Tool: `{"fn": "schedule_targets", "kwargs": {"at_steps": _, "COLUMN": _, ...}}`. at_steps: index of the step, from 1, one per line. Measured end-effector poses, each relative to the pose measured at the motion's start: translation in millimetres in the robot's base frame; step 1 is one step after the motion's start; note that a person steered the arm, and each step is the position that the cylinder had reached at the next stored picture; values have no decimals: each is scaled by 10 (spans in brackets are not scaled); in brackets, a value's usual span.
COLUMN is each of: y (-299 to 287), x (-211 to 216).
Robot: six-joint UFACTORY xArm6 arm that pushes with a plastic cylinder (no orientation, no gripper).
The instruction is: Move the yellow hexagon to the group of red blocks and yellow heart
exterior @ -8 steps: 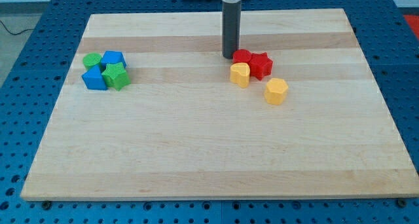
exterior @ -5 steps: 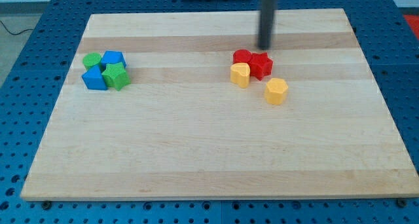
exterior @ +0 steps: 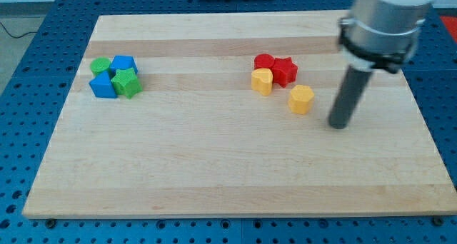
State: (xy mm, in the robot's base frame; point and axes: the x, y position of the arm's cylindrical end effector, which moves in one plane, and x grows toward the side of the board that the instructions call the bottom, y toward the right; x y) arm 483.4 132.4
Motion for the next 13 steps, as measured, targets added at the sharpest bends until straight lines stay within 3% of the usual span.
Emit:
{"fn": "schedule_targets", "kwargs": {"at_steps": 1, "y": -632, "x": -110}}
{"fn": "schedule_targets", "kwargs": {"at_steps": 2, "y": -869, "x": -225}}
{"fn": "schedule_targets", "kwargs": {"at_steps": 3, "y": -622, "x": 60}}
{"fn": "schedule_targets", "kwargs": {"at_steps": 4, "y": -17, "x": 188}}
{"fn": "schedule_targets", "kwargs": {"at_steps": 5, "y": 101, "x": -78}}
{"fn": "schedule_targets", "kwargs": {"at_steps": 8, "y": -195, "x": -472}}
{"fn": "schedule_targets", "kwargs": {"at_steps": 9, "y": -195, "x": -272}}
{"fn": "schedule_targets", "kwargs": {"at_steps": 13, "y": -332, "x": -335}}
